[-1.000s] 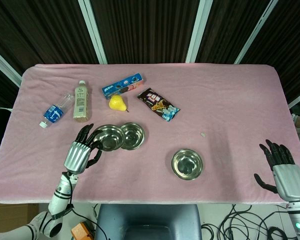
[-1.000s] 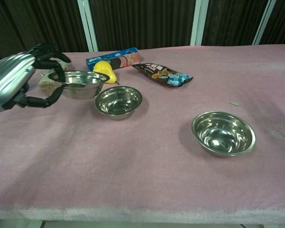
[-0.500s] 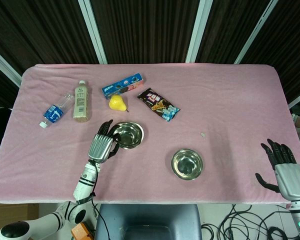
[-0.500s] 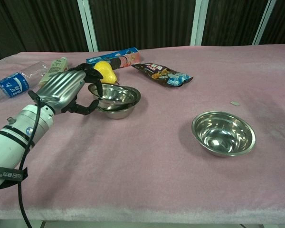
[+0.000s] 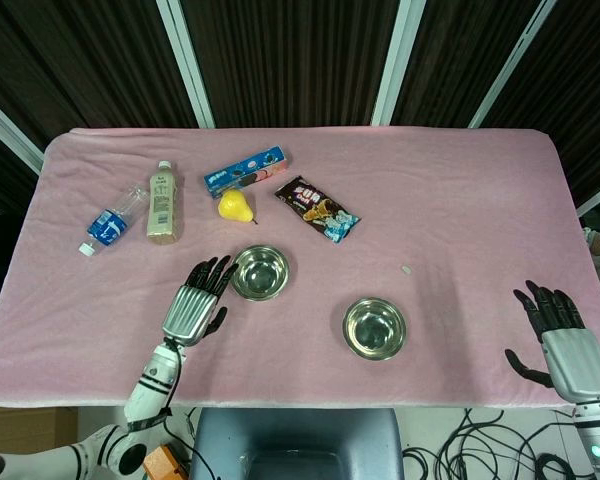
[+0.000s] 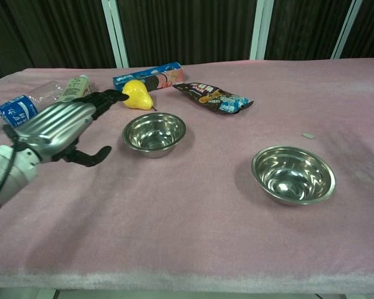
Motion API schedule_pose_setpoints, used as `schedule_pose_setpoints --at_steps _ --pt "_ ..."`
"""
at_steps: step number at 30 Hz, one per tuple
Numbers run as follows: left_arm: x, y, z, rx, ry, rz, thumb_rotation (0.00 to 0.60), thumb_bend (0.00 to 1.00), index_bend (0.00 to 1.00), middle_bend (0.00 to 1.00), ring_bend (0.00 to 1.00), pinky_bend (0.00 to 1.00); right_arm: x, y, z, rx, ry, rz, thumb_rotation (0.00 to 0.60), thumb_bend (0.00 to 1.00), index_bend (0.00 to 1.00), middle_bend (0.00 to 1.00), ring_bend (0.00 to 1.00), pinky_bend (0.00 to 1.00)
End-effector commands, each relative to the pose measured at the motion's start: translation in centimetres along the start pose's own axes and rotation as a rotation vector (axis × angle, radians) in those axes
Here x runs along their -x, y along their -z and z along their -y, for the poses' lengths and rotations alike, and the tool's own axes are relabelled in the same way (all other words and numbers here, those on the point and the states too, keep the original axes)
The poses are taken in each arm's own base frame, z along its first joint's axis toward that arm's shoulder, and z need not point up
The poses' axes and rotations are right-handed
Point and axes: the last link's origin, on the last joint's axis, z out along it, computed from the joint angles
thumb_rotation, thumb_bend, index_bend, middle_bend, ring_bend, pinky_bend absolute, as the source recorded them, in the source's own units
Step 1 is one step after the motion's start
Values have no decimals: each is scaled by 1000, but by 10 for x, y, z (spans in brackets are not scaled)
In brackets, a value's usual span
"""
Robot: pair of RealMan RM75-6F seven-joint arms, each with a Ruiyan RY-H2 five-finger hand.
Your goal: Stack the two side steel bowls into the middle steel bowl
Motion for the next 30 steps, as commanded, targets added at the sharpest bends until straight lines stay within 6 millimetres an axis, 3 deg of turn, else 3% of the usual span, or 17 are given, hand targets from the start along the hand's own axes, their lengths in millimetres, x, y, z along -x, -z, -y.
schedule_pose_setpoints --at_steps 1,7,9,13,18,24,30 --pt "-27 64 43 -83 -76 48 600 429 0 0 0 130 8 -7 11 -59 11 21 600 420 0 0 0 0" --pt "-38 141 101 -244 -109 66 600 430 0 0 0 121 37 -45 49 -254 108 90 600 420 13 0 0 0" --pt "-37 154 109 -267 -92 69 600 430 0 0 0 118 47 -54 59 -294 130 119 600 420 46 0 0 0" --pt "-35 162 115 -282 -79 68 600 428 0 0 0 117 56 -60 68 -331 154 154 600 420 155 0 0 0" --pt "-20 175 124 -296 -54 79 600 429 0 0 0 118 94 -80 101 -443 200 236 600 420 304 0 0 0" --pt "-6 178 127 -306 -29 115 600 429 0 0 0 117 111 -88 116 -493 197 251 600 420 423 0 0 0" --pt "-5 179 129 -316 -20 105 600 428 0 0 0 117 117 -95 127 -521 169 205 600 421 564 4 0 0"
